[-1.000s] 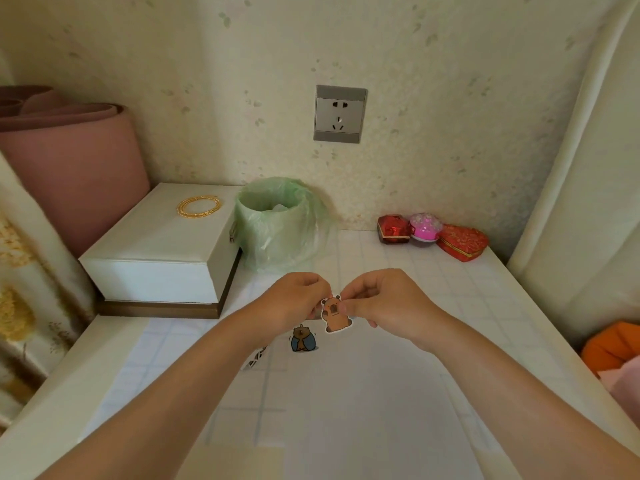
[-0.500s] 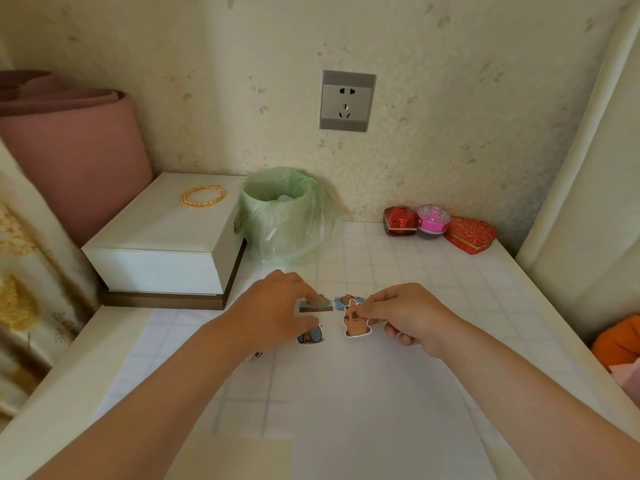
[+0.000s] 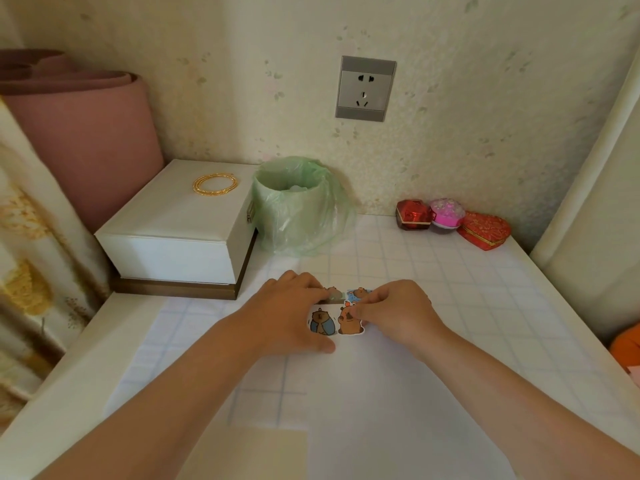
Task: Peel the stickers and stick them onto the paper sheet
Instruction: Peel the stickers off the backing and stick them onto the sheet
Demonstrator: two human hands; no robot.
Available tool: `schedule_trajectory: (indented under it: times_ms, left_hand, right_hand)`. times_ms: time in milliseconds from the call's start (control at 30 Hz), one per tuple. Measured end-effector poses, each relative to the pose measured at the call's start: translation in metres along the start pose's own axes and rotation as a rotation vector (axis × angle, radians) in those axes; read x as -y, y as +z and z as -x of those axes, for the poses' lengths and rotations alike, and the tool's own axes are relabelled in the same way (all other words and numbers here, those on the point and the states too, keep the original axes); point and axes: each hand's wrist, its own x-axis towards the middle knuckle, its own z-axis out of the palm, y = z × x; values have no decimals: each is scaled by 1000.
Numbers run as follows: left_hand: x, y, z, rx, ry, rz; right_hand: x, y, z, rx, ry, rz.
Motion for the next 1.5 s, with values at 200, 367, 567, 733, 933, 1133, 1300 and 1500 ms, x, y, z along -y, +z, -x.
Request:
schedule_trajectory:
  times_ms: [200, 367, 567, 733, 933, 1133, 1300, 1500]
  left_hand:
    - [-1, 0, 0, 3, -2, 8]
    - [0, 0, 0, 7, -5, 16]
    - [-1, -1, 1, 10, -5, 17]
    - [-3, -2, 2, 14, -10, 18]
    - [-3, -3, 3, 17, -15, 12]
    - [-5, -5, 3, -34, 47, 6]
    - [-17, -7, 8, 51, 151, 83]
    - [-28, -1, 16, 42, 193, -48]
  right_hand:
    - [3, 0, 2, 1, -23, 68]
    - [2, -2, 1, 22, -13, 60]
    - [0, -2, 2, 14, -33, 69]
    - [1, 1, 2, -23, -52, 139]
    - [2, 2, 0, -50, -65, 228]
    - [9, 0, 1, -88, -79, 463]
    - [6, -6, 0, -96, -122, 547]
    - [-10, -2, 9, -97, -399, 543]
